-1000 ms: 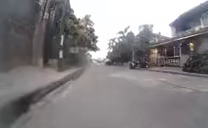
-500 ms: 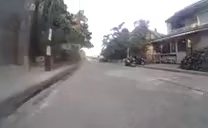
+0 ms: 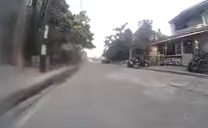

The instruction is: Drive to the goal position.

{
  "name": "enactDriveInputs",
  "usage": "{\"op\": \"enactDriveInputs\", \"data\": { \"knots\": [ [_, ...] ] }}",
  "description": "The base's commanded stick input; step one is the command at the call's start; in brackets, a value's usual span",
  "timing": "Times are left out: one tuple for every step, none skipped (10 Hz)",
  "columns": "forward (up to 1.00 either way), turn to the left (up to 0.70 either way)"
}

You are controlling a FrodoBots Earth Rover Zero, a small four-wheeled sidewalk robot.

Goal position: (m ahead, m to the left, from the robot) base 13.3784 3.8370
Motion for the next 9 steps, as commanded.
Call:
{"op": "enactDriveInputs", "data": {
  "knots": [
    [1.0, 0.01],
    [1.0, 0.01],
    [1.0, 0.01],
    [1.0, 0.01],
    [1.0, 0.23],
    [1.0, 0.41],
    [1.0, 0.24],
    [1.0, 0.01],
    [1.0, 0.01]
  ]
}}
